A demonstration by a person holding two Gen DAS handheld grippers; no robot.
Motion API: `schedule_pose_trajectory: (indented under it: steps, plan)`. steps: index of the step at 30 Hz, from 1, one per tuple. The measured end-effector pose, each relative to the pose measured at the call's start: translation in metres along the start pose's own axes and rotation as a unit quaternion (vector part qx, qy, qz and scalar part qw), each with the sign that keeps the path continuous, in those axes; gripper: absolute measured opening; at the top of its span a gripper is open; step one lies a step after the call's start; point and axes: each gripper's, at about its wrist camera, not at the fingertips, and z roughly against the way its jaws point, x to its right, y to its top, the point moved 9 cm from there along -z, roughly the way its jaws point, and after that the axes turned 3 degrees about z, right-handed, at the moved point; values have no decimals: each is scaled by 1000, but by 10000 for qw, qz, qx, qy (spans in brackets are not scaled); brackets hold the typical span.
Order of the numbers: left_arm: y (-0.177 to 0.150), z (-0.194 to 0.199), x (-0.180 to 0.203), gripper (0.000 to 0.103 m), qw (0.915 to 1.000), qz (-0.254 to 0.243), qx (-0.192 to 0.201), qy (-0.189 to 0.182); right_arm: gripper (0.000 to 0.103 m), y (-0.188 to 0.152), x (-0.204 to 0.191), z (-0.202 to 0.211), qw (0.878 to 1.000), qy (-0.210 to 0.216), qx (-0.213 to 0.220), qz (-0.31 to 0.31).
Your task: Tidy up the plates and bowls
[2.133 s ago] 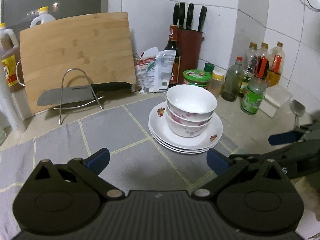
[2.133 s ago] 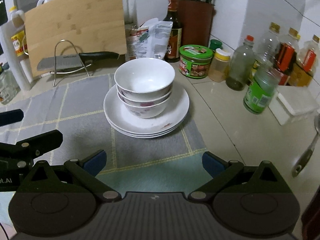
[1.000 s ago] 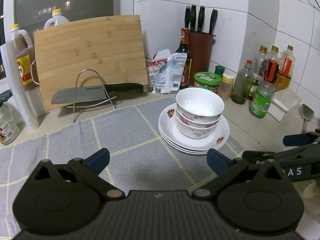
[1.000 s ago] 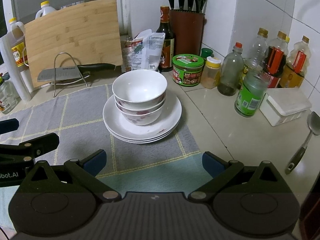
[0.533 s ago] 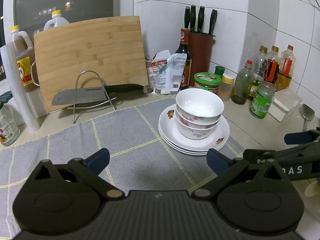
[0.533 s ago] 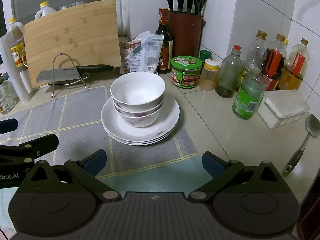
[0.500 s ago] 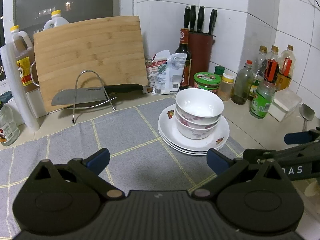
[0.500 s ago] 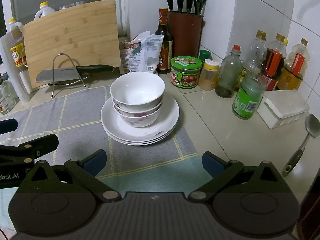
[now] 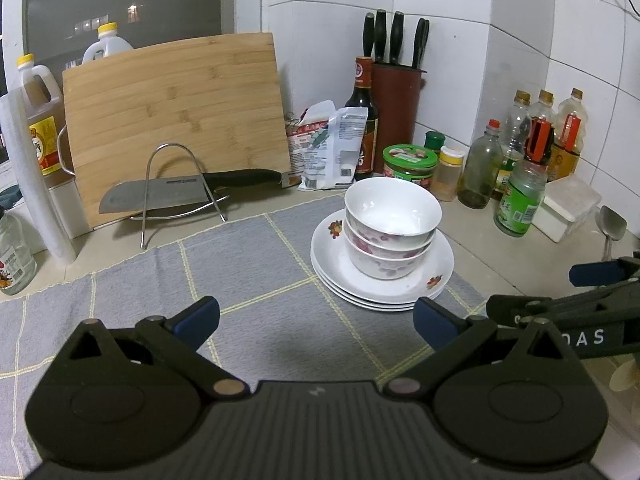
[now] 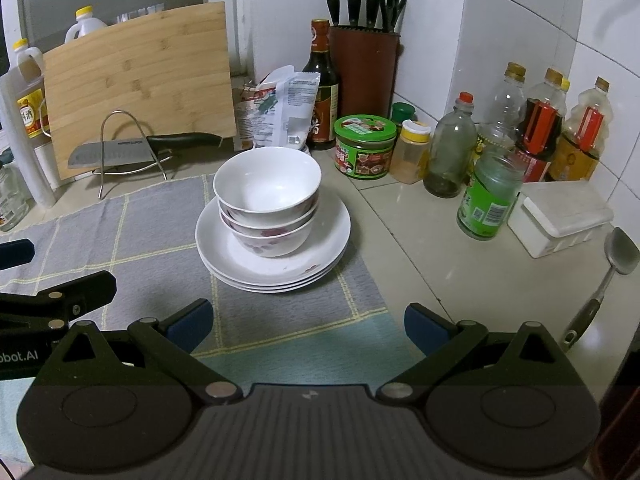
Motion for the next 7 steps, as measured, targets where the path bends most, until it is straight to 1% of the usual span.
schedule_pose_trajectory:
  steps: [7]
  plan:
    - [0, 0, 2, 102, 10000, 5, -8, -2, 103, 1, 2, 0, 10000, -6, 3, -1]
